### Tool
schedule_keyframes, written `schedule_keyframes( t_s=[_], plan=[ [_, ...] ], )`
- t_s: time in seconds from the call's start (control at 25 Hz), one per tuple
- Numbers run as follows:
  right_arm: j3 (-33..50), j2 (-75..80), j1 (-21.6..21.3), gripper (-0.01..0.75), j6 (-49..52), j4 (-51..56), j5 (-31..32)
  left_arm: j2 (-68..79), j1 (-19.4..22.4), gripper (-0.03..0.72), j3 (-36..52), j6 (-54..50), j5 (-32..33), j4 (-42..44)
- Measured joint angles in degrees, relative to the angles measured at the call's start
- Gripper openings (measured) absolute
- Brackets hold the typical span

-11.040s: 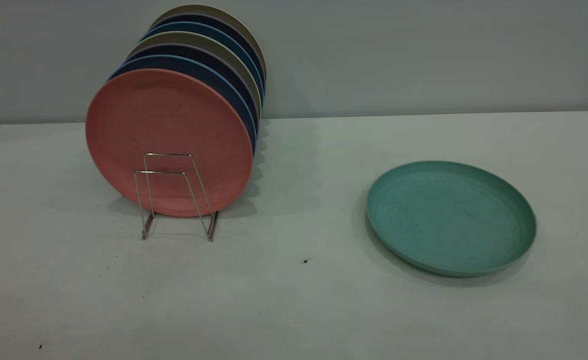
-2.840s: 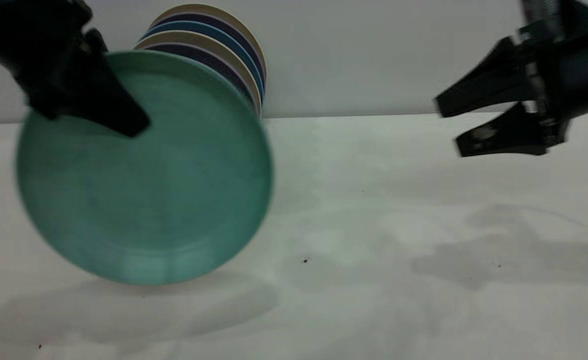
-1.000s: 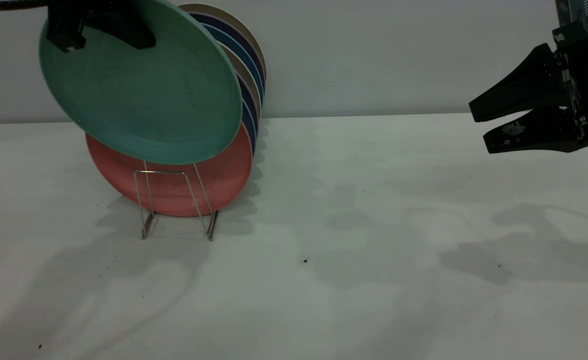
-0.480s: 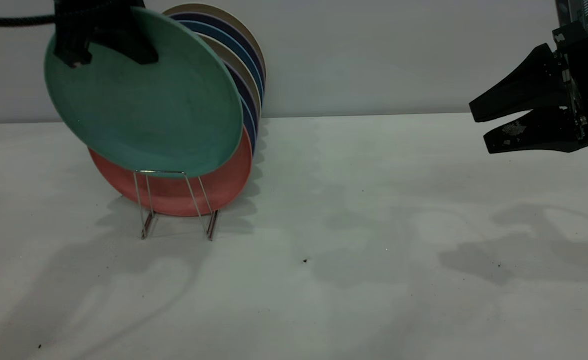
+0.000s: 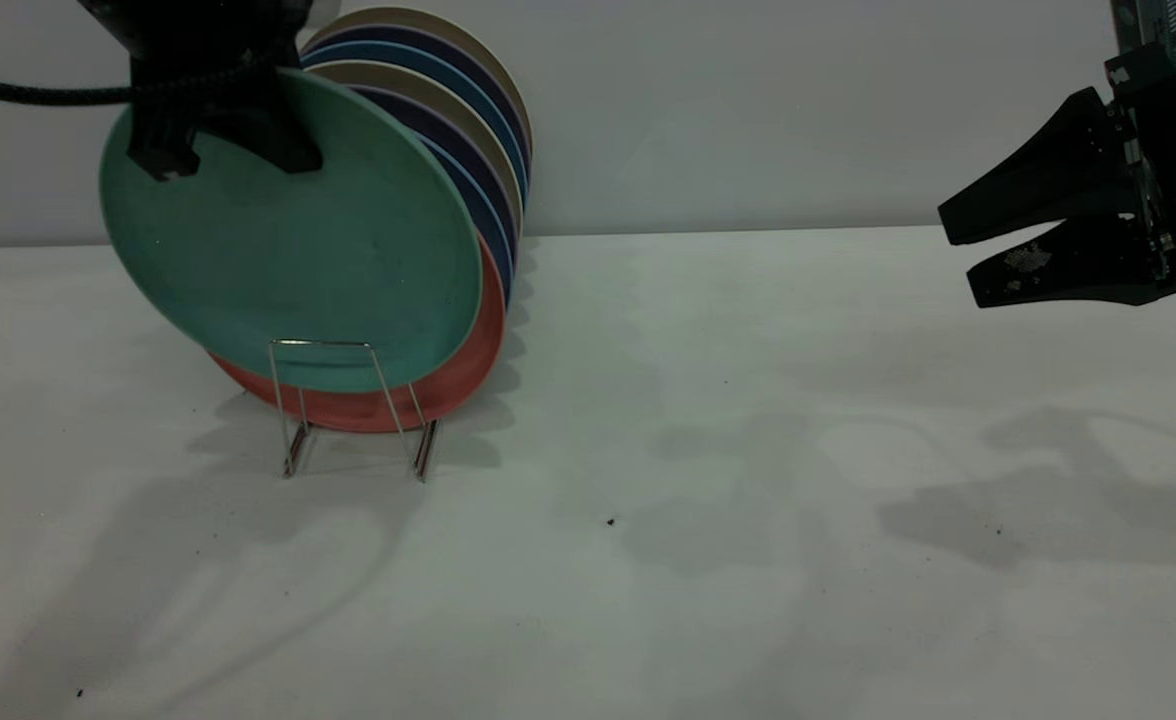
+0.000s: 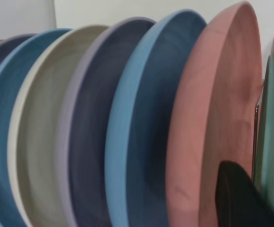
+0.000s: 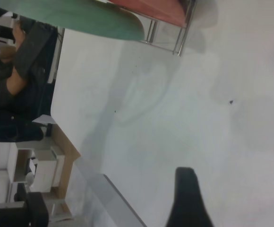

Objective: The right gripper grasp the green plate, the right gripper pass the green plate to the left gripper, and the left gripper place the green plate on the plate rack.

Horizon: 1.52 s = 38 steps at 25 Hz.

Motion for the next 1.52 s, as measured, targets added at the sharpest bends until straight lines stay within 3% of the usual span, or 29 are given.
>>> schedule_keyframes(
  t_s=[0.4,0.8,1.24,1.36,1.52],
  plan=[
    [0.0,0.0,0.0,0.554,0.0,-0.06,0.0,0.84,0.0,0.146,0.0,-2.74,-0.44,0.24],
    [0.0,0.0,0.0,0.554,0.0,-0.23,0.0,0.12,0.0,0.336,0.0,-3.0,0.7,2.98],
    [0.0,0.0,0.0,0.554,0.0,-0.73,0.0,-6.43,0.0,0.347,0.0,-3.38,6.4,4.81],
    [0.0,0.0,0.0,0.554,0.25,-1.32,0.0,-10.05,0.0,0.347,0.0,-7.06,8.6,4.81],
    [0.0,-0.75,0.83,0.554,4.03,-7.35,-0.27,-13.68,0.0,0.347,0.0,-22.15,11.84,4.86]
  ],
)
